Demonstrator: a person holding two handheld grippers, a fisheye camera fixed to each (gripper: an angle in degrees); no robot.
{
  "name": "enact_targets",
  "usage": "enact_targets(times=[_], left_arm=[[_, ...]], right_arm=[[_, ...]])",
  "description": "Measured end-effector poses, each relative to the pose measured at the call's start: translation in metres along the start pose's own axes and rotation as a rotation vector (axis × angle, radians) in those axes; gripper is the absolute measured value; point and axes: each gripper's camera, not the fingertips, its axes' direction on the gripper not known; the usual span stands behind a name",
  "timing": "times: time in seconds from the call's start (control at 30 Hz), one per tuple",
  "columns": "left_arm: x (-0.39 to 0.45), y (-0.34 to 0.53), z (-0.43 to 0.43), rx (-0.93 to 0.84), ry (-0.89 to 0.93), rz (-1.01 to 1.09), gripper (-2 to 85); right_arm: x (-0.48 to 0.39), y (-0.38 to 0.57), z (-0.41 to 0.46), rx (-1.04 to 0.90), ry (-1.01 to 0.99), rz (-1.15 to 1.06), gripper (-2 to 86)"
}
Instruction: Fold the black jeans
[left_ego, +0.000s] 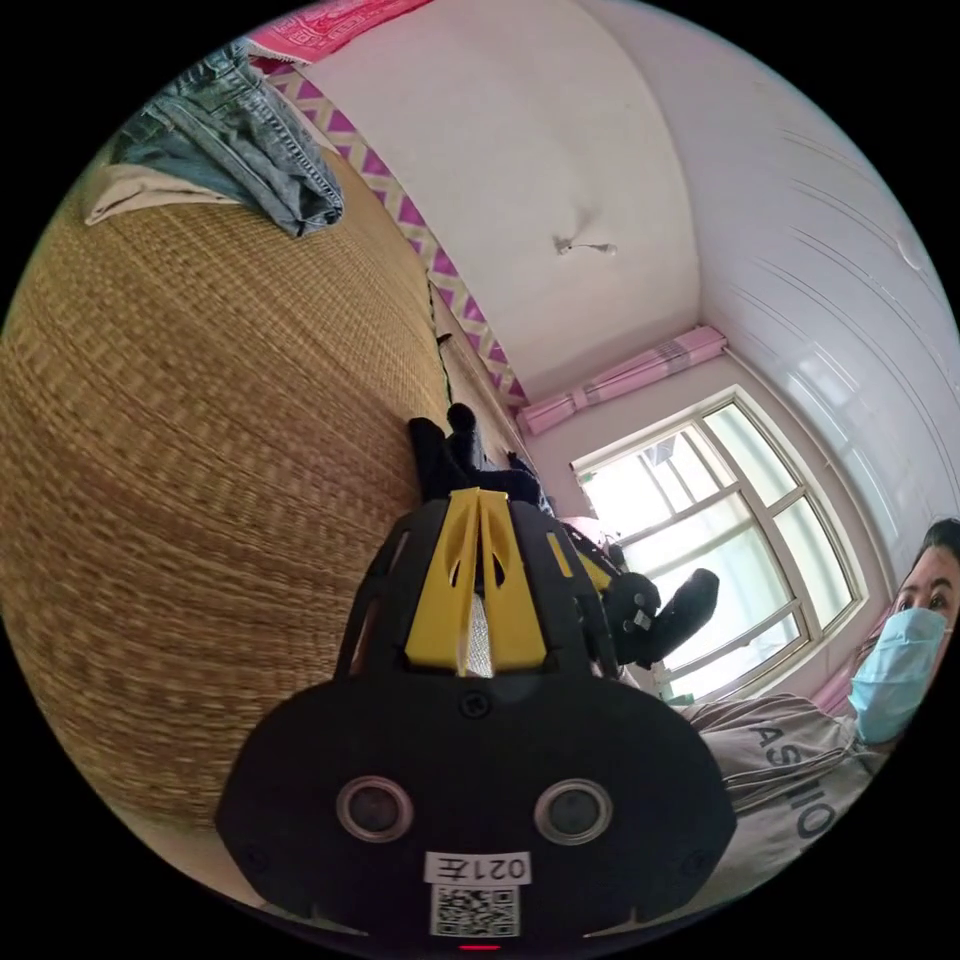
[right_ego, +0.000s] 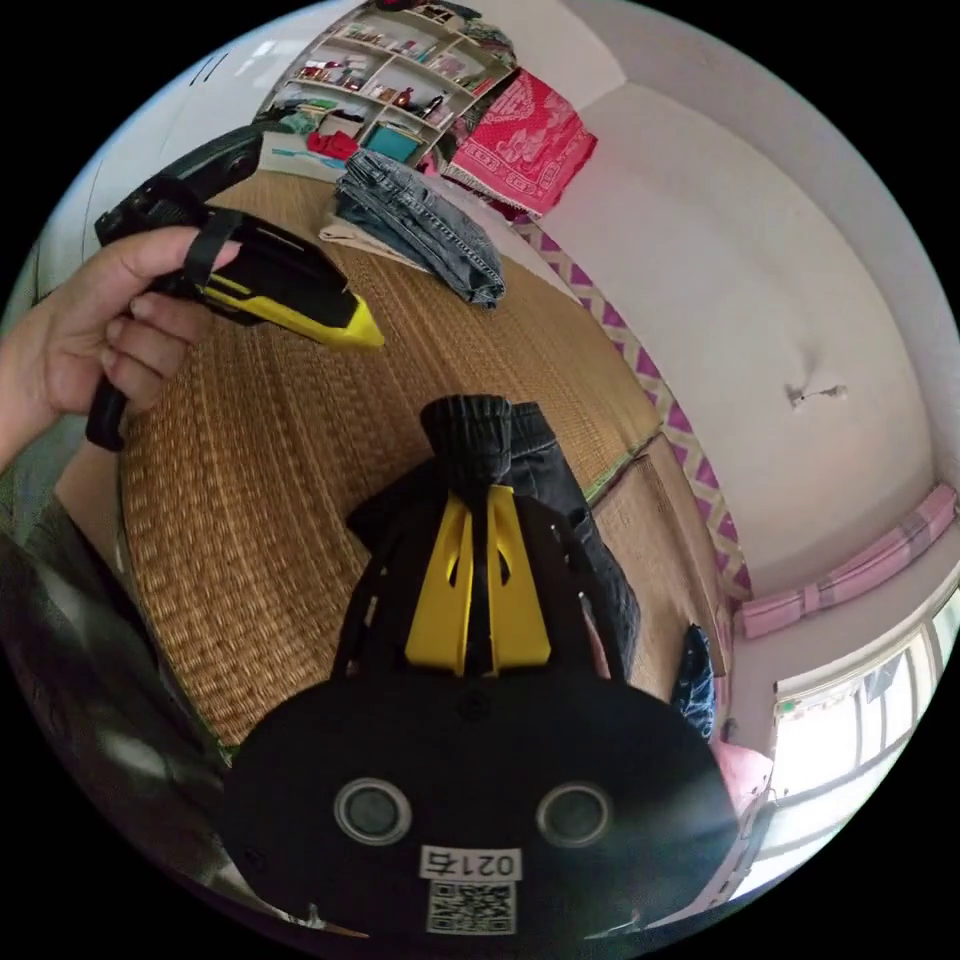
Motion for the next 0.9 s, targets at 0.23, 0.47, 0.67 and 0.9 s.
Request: enact_targets(times=[0.23, 0.47, 0.67, 0.9], left_arm=[[0.027, -0.03, 0.062, -0.05, 0.177, 0.121, -0.9], [-0.011, -0.037, 0.17, -0.353, -0.103, 0.057, -0.8], [-0.023, -0.047, 0.104, -0.116, 0.049, 0.016, 3.2], [-0.064, -0.064, 0.132, -0.394, 0.036, -0.056, 20.3]], right_arm=[[0.051, 0.031, 0.007, -0.002, -0.417, 0.132, 9.7], [0.223, 0.161, -0.01, 0.124, -0.5, 0.575, 10.5], [0.371, 0.292, 0.063, -0.037, -0.625, 0.915, 13.5], [0.43, 0.356, 0.183, -0.142, -1.14, 1.069, 16.2]])
